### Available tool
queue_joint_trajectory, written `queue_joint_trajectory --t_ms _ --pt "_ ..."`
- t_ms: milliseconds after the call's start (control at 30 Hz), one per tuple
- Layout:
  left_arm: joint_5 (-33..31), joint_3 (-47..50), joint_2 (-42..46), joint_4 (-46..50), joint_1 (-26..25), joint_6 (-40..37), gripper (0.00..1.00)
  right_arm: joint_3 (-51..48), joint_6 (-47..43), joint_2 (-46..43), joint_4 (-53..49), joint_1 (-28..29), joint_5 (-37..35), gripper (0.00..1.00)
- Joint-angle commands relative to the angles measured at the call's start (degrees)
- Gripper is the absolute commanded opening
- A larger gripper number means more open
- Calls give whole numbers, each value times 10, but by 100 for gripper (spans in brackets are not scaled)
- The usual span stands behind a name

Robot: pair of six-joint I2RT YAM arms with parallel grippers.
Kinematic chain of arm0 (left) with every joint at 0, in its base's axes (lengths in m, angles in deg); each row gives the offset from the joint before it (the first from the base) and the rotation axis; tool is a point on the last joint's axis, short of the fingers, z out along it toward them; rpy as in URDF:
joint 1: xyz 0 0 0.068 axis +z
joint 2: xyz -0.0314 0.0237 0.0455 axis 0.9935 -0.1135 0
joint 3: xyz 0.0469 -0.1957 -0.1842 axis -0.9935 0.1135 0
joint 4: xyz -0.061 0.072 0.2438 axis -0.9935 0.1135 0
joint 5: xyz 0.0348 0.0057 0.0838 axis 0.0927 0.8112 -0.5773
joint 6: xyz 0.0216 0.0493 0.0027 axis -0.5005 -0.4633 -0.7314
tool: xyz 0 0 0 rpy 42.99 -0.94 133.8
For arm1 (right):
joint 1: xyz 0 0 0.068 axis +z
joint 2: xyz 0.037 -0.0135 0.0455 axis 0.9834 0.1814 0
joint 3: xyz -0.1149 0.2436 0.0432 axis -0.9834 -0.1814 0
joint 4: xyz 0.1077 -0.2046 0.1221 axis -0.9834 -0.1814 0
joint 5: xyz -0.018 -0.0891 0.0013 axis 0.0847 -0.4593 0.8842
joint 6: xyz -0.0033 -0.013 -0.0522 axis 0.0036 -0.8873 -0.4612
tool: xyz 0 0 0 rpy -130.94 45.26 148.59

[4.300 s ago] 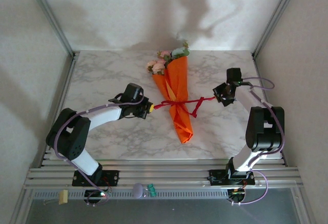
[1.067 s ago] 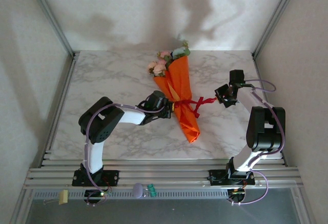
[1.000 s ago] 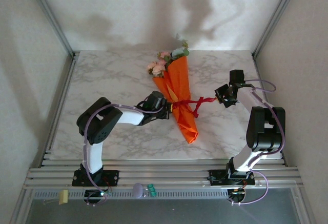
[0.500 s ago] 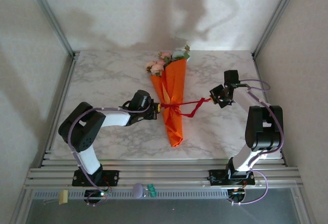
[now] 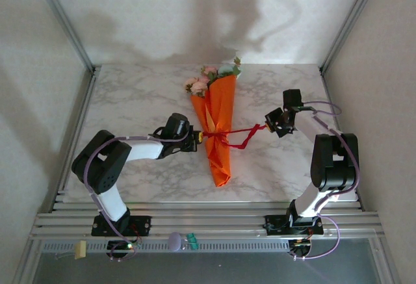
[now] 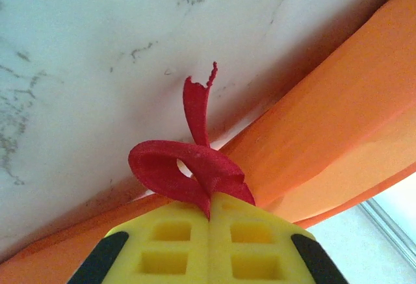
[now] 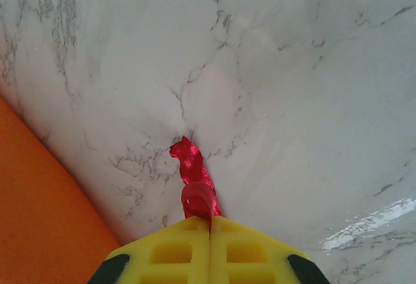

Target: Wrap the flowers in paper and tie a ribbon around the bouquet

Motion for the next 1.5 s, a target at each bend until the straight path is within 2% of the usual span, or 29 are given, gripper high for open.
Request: queue_joint_trajectory --t_ms 0,33,67,100,133,200,267,500,533,567,600,667,700,733,867,933,1000,1067,1133,1200,1300,1367,1467 --pt "-17 -18 6 73 20 7 0 8 -5 7 2 -13 -56 0" --pt "-10 -28 5 84 20 -2 11 16 -9 11 -9 -12 -47 0" --pt "-6 -37 4 102 19 -9 27 25 -13 15 -21 -12 -42 2" --pt "-4 -49 7 127 18 -19 39 36 -17 16 -40 -9 -43 20" --pt "-11 -59 16 161 17 -28 47 45 -19 13 -60 -7 -54 35" --pt "-43 -71 48 217 16 -42 56 52 -26 -2 -81 -4 -73 48" --pt "-73 -71 86 258 17 -44 62 58 -30 -16 -97 -4 -91 52" --pt "-130 -60 206 355 48 -91 67 110 -54 -53 -161 3 -166 58" --pt "-129 -63 219 360 61 -122 67 120 -66 -58 -169 6 -177 64" --pt "-129 -71 227 366 74 -155 69 128 -77 -64 -173 9 -185 88" --pt "-133 -85 234 375 88 -209 70 132 -91 -73 -171 12 -190 99" --pt "-147 -125 246 401 106 -315 71 119 -124 -107 -132 16 -184 99" --pt "-159 -149 252 418 113 -374 98 107 -146 -130 -107 18 -182 99" --pt "-172 -170 260 433 118 -432 100 97 -166 -156 -95 22 -189 99" --pt "-249 -213 306 504 147 -571 100 80 -232 -232 -96 27 -225 99" --pt "-336 -219 337 541 160 -616 100 71 -238 -268 -124 29 -281 99" --pt "-475 -208 367 578 160 -617 100 39 -241 -306 -128 29 -339 99" --pt "-605 -157 408 584 160 -617 100 -36 -298 -359 -55 29 -363 99" --pt "-692 -61 466 506 161 -711 100 -152 -356 -422 51 30 -394 99" --pt "-698 58 529 341 160 -886 100 -252 -422 -467 149 31 -401 99" --pt "-677 191 596 194 165 -1009 100 -337 -492 -482 211 33 -396 99" --pt "-637 249 603 140 178 -1023 100 -372 -500 -465 240 35 -387 99" --pt "-591 316 578 65 196 -1005 100 -425 -497 -412 346 34 -354 99"
